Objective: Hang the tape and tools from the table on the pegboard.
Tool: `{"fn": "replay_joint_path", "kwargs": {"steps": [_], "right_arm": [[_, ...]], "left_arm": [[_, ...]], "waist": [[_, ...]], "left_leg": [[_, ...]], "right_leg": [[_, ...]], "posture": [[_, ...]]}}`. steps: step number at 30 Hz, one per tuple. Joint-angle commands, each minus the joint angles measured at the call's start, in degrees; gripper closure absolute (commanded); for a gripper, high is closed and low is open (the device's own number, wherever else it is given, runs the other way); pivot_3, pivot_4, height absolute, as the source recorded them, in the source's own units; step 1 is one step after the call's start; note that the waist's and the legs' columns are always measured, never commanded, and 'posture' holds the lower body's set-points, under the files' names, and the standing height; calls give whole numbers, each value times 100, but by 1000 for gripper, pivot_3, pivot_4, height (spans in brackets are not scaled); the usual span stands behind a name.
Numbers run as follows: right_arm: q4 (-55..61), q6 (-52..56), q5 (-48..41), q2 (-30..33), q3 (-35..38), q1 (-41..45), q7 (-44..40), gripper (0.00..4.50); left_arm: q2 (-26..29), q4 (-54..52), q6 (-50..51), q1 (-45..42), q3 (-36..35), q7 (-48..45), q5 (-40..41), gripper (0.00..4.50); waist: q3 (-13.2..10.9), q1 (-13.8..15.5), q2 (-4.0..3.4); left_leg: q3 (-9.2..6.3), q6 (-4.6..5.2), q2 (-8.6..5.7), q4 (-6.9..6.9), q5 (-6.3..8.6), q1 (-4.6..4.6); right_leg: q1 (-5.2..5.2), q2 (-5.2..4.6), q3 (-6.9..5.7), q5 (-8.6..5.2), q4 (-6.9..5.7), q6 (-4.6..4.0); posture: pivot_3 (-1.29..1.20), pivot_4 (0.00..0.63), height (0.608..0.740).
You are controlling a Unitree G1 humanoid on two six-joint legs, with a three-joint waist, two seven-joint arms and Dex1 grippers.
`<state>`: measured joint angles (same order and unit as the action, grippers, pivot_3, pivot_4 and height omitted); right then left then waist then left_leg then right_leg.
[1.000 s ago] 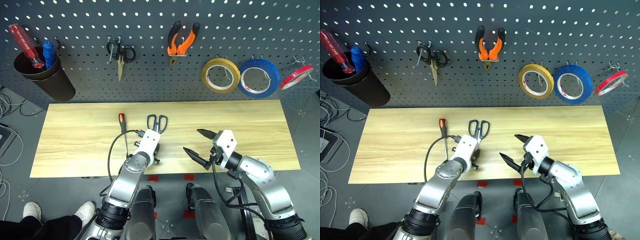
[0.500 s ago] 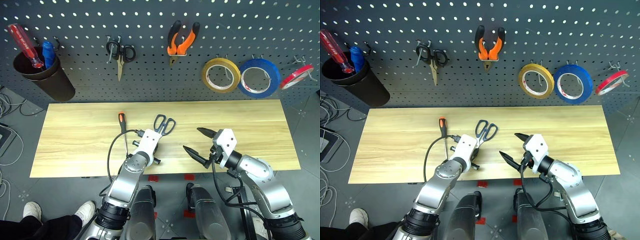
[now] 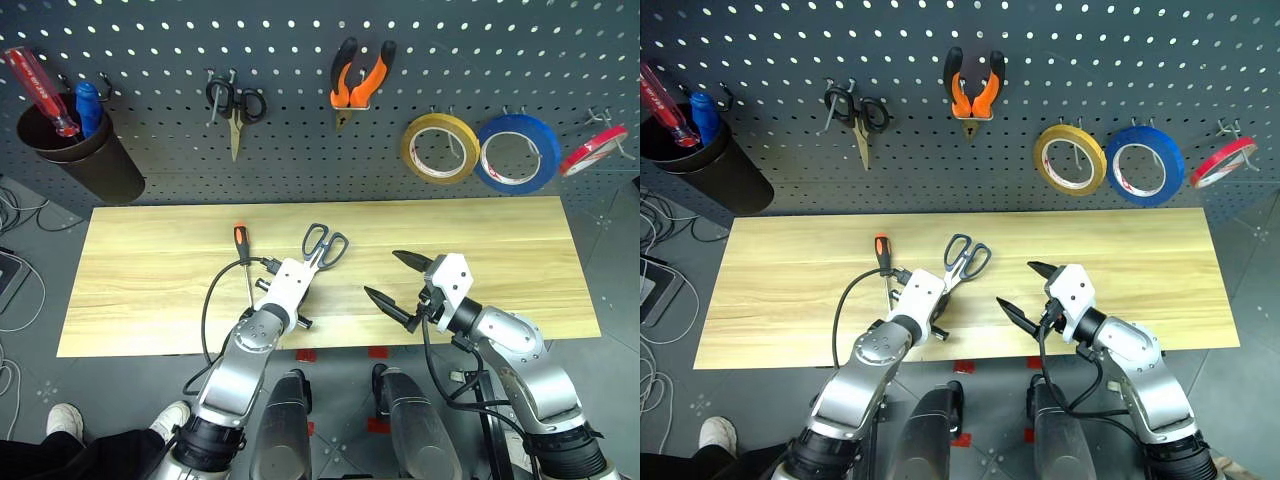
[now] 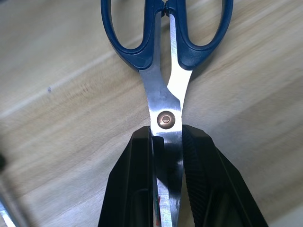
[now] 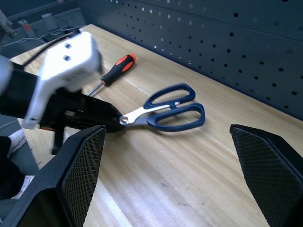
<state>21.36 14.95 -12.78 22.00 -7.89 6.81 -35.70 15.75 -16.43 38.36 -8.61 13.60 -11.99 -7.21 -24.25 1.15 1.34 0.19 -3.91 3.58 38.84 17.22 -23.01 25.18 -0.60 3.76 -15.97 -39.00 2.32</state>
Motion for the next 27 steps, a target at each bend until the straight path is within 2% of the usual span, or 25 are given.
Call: {"fn": "replay_joint_path", "kwargs": {"steps": [1,9,13,18,27], "right_arm": [[368,-5,-149,-63,87,-104,90,0],[798,196,-363,-172,241,-89,389,0],[838,298,-397,-224,356,-43,553,0],[1097,470,-529,-286,472,-100,741,0],[1104,336,-672,-284,613,-7,713,0]], "left_arm": [[189,-528,-527,319,-128,-242,116,3955],[690,-1078,-1659,742,-572,-488,143,3955],[767,-1235,-2195,1043,-647,-524,106,3955],[623,-1534,-2645,1385,-865,-354,149,3955],[388,-1753,-2860,1184,-1110,-159,98,3955]], "waist": [[2,2,0],[78,17,18],[222,19,21],[425,19,24],[774,38,44]], "left_leg": [[-1,-2,2,-2,-1,0],[-9,-11,-5,1,-6,-14],[-10,-11,-7,4,-7,-42],[-11,-9,-14,8,-8,-55],[-61,19,-86,11,-20,-81]], "right_leg": [[2,-3,0,0,0,0],[4,-27,-12,1,2,1],[22,-34,-32,1,8,0],[23,-33,-50,1,7,-1],[10,-48,-103,1,13,0]], "posture": [[68,389,740],[93,312,740],[101,276,740],[113,238,740],[149,204,740]]}}
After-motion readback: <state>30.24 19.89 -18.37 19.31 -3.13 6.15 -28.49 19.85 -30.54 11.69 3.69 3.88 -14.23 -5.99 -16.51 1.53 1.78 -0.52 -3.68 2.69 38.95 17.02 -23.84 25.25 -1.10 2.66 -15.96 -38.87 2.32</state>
